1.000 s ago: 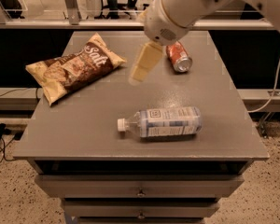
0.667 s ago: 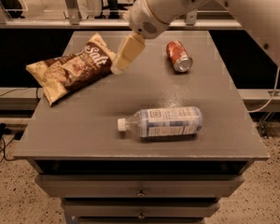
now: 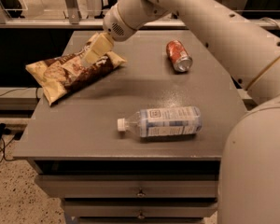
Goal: Move brown chip bag near blue plastic bottle
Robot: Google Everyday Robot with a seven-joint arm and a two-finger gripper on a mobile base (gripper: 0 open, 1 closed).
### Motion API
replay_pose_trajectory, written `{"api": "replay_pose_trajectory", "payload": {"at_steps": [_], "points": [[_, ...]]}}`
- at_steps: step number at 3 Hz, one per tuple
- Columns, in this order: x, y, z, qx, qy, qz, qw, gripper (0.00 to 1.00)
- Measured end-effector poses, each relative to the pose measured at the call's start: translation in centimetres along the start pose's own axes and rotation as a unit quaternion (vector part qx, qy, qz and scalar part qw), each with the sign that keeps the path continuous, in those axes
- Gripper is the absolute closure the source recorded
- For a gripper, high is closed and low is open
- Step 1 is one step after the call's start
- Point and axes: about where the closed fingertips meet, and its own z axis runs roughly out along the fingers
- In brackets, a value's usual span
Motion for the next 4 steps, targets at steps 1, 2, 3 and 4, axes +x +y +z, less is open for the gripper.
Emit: {"api": "replay_pose_trajectory", "payload": {"at_steps": [1, 2, 3, 4], "points": [[0.8, -0.9, 2.5, 0.012, -0.003, 0.054, 0.9985, 0.00], [2.0, -1.7, 5.2, 0.021, -0.003, 0.106, 0.9942, 0.00], [2.6, -2.6, 6.5, 0.036, -0.004, 0.129, 0.9910, 0.16], [2.8, -3.6, 5.4, 0.065, -0.012, 0.137, 0.9884, 0.39]]}}
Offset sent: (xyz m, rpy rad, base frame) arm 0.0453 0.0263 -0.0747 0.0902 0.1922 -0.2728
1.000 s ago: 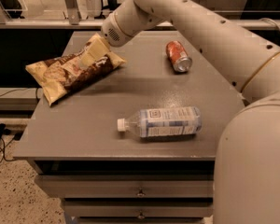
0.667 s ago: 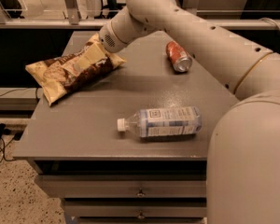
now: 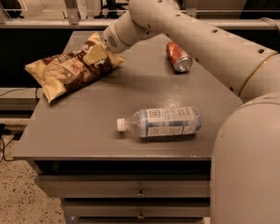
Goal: Move brown chip bag near blue plastic bottle
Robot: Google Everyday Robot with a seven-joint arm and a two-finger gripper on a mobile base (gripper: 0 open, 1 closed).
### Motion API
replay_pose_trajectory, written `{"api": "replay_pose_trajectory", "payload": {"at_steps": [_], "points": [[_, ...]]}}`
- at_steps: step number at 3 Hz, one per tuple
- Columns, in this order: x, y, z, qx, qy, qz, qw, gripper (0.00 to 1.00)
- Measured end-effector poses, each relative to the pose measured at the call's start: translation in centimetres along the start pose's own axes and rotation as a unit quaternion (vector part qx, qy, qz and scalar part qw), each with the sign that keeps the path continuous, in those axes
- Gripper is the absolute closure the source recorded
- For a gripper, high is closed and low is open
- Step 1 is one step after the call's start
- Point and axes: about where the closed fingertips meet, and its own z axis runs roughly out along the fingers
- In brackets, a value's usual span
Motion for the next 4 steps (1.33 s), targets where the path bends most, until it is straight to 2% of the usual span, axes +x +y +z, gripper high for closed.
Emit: {"api": "replay_pose_trajectory", "payload": {"at_steps": [1, 2, 3, 4], "points": [[-0.3, -0.4, -2.7, 0.031, -0.013, 0.004, 0.9994, 0.62], [0.4, -0.3, -5.6, 0.066, -0.014, 0.020, 0.9975, 0.86], [2.7, 1.3, -8.5, 0.093, -0.001, 0.064, 0.9936, 1.00], [4.4, 2.9, -9.7, 0.097, 0.009, 0.091, 0.9911, 1.00]]}}
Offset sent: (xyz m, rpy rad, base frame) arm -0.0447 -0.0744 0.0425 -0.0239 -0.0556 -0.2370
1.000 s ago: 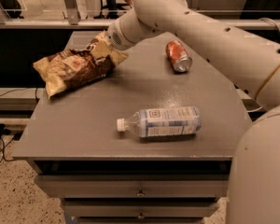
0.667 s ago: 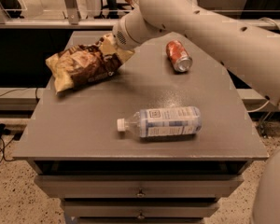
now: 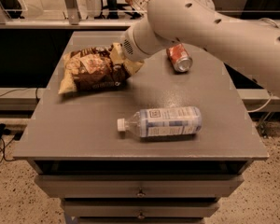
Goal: Move brown chip bag near blue plastic bottle
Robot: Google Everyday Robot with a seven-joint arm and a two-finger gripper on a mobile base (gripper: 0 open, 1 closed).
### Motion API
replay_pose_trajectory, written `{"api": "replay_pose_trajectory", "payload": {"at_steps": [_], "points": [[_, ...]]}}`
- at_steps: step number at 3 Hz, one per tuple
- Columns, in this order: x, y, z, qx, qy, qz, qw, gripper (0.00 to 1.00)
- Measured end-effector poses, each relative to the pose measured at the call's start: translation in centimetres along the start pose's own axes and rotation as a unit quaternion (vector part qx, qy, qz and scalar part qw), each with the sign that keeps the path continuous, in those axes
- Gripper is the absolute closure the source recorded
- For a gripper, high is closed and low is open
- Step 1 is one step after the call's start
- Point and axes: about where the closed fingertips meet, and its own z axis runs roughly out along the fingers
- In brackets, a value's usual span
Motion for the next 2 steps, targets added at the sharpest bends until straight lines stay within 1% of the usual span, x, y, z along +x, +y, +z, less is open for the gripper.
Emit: {"api": "replay_pose_trajectory", "payload": {"at_steps": [1, 2], "points": [[2.5, 1.4, -2.8, 0.009, 0.015, 0.020, 0.9997, 1.00], [3.8, 1.8, -4.6, 0.015, 0.023, 0.022, 0.9994, 1.00]]}}
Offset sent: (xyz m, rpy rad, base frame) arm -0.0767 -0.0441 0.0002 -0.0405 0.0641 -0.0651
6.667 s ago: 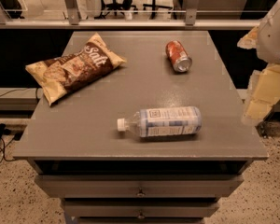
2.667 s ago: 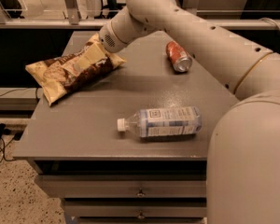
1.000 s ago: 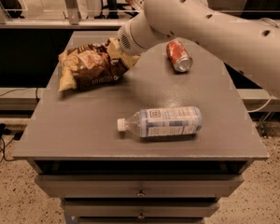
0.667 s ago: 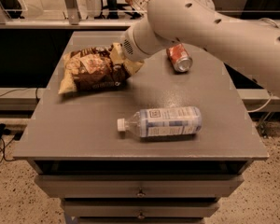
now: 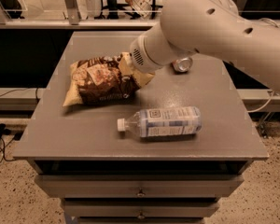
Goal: Move brown chip bag near blue plastic bottle
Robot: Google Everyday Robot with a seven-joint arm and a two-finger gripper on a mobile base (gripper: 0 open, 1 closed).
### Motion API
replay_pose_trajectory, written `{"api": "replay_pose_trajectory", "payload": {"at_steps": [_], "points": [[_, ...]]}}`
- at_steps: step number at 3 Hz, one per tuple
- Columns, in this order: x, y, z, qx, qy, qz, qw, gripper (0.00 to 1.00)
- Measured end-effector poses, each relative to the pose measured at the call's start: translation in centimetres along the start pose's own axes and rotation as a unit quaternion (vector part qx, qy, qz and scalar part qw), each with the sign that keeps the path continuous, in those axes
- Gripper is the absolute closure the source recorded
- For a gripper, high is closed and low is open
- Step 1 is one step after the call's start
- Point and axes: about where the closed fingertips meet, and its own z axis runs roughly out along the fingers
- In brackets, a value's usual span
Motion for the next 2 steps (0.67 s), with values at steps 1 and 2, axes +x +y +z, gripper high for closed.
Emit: {"api": "replay_pose_trajectory", "payload": {"at_steps": [1, 2], "points": [[1.3, -0.5, -2.0, 0.004, 0.014, -0.009, 0.9999, 1.00], [2.6, -1.0, -3.4, 0.002, 0.034, -0.020, 0.9992, 1.00]]}}
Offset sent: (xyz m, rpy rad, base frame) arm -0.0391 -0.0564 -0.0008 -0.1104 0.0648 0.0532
